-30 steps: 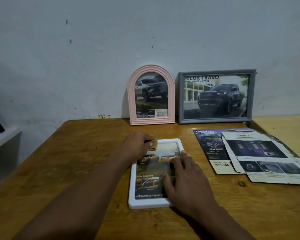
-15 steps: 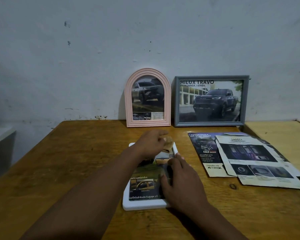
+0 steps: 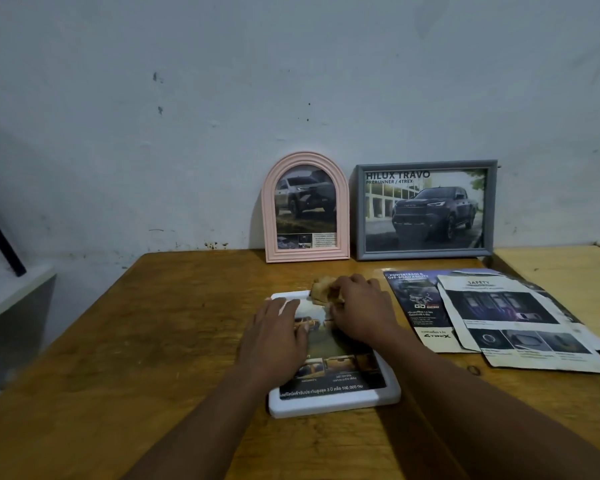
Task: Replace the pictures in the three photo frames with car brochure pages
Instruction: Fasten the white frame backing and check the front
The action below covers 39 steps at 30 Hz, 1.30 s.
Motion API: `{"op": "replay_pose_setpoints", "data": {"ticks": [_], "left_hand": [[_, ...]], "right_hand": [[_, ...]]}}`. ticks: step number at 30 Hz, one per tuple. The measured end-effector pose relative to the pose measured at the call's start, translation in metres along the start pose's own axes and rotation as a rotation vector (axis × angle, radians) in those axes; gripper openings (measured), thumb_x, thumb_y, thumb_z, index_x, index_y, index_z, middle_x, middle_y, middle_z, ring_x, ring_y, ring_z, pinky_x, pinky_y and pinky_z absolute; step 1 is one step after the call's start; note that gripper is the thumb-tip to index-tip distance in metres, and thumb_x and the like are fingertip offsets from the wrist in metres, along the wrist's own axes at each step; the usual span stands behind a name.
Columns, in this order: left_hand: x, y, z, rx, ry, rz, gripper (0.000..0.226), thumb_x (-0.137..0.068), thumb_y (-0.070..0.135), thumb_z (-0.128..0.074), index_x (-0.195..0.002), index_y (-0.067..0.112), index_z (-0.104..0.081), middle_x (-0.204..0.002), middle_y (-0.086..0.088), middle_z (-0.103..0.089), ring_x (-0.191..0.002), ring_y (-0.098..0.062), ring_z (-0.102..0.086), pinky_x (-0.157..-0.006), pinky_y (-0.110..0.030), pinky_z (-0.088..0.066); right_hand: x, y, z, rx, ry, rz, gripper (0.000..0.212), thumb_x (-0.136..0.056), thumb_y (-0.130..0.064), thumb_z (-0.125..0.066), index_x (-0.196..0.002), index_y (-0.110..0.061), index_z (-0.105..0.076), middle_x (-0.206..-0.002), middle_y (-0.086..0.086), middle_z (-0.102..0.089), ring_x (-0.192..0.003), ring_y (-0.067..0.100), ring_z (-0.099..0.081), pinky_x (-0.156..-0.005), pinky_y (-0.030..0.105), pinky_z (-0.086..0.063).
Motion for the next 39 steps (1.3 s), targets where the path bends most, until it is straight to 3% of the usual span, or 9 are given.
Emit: {"op": "replay_pose_setpoints", "data": {"ticks": [11,15,18,22,26,28,33,37,39], "left_hand": [[0.003,-0.001,-0.001,-0.027,0.032,-0.002,0.048,-0.103,0.043,-0.043,-0.147,0.023,-0.049,-0.154,0.003,-0.044,-0.151,-0.020,-0.023,-0.121,-0.041,-0.026],[0.004,0.000,0.001,-0.050,0.045,0.005,0.048,-0.102,0.043,-0.044,-0.146,0.025,-0.050,-0.152,0.005,-0.046,-0.149,-0.018,-0.027,-0.120,-0.040,-0.027],[0.004,0.001,0.003,-0.067,0.067,0.002,0.046,-0.101,0.043,-0.045,-0.142,0.024,-0.053,-0.145,0.005,-0.051,-0.143,-0.017,-0.034,-0.117,-0.039,-0.032],[0.005,0.002,0.007,-0.068,0.102,0.012,0.046,-0.100,0.045,-0.047,-0.140,0.025,-0.054,-0.141,0.006,-0.053,-0.130,-0.014,-0.044,-0.108,-0.037,-0.041],[0.008,0.006,0.015,-0.146,0.139,0.115,0.052,-0.099,0.051,-0.043,-0.143,0.025,-0.046,-0.140,0.002,-0.052,-0.124,-0.017,-0.048,-0.100,-0.036,-0.044],[0.010,0.007,0.017,-0.226,0.127,0.165,0.054,-0.099,0.056,-0.038,-0.142,0.024,-0.045,-0.134,0.001,-0.055,-0.120,-0.018,-0.049,-0.096,-0.037,-0.043],[0.010,0.006,0.021,-0.309,0.096,0.209,0.054,-0.097,0.059,-0.037,-0.137,0.023,-0.047,-0.126,-0.001,-0.062,-0.116,-0.023,-0.055,-0.096,-0.041,-0.044],[0.009,0.006,0.027,-0.311,0.024,0.184,0.050,-0.096,0.052,-0.045,-0.137,0.024,-0.049,-0.125,0.000,-0.064,-0.116,-0.024,-0.056,-0.098,-0.044,-0.042],[0.013,0.009,0.030,-0.318,-0.020,0.183,0.048,-0.095,0.047,-0.049,-0.138,0.025,-0.050,-0.125,0.000,-0.065,-0.115,-0.024,-0.057,-0.097,-0.044,-0.044]], "right_hand": [[-0.032,0.012,0.007,0.084,0.022,-0.052,0.030,-0.091,-0.036,-0.061,-0.119,-0.024,-0.061,-0.132,0.007,-0.048,-0.124,0.030,-0.043,-0.102,0.049,-0.041],[-0.033,0.013,0.007,0.020,0.016,-0.005,0.015,-0.092,-0.031,-0.061,-0.104,-0.023,-0.057,-0.109,0.004,-0.060,-0.099,0.021,-0.057,-0.086,0.044,-0.052],[-0.028,0.024,0.014,-0.300,0.070,-0.076,0.010,-0.092,-0.023,-0.062,-0.098,-0.021,-0.053,-0.094,0.001,-0.060,-0.085,0.017,-0.060,-0.072,0.038,-0.056],[-0.015,0.034,0.046,-0.767,0.126,-0.186,0.008,-0.098,-0.017,-0.055,-0.102,-0.011,-0.059,-0.096,0.006,-0.062,-0.081,0.012,-0.062,-0.060,0.019,-0.047],[-0.003,0.048,0.064,-1.127,-0.026,-0.391,0.017,-0.097,-0.018,-0.054,-0.097,-0.004,-0.064,-0.103,0.023,-0.069,-0.094,0.029,-0.069,-0.082,0.041,-0.058],[0.007,0.053,0.068,-1.225,-0.122,-0.450,0.018,-0.099,-0.015,-0.052,-0.099,-0.002,-0.064,-0.102,0.025,-0.070,-0.094,0.035,-0.071,-0.082,0.046,-0.059],[0.028,0.067,0.077,-1.007,-0.229,-0.429,0.016,-0.101,-0.012,-0.052,-0.108,0.001,-0.059,-0.107,0.026,-0.067,-0.091,0.036,-0.072,-0.080,0.051,-0.060],[0.042,0.070,0.087,-0.692,-0.170,-0.309,0.012,-0.101,-0.013,-0.054,-0.110,-0.009,-0.060,-0.099,0.015,-0.062,-0.086,0.031,-0.069,-0.055,0.036,-0.061],[0.049,0.069,0.087,-0.585,-0.083,-0.235,0.013,-0.101,-0.014,-0.053,-0.111,-0.013,-0.061,-0.095,0.010,-0.065,-0.080,0.024,-0.068,-0.053,0.031,-0.059]]}}
Point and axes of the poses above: each hand's wrist, its own x-axis away from the middle knuckle, its own z-axis out of the back of the hand, y = z × x, the point moved 5 cm from there along -x, towards the middle knuckle
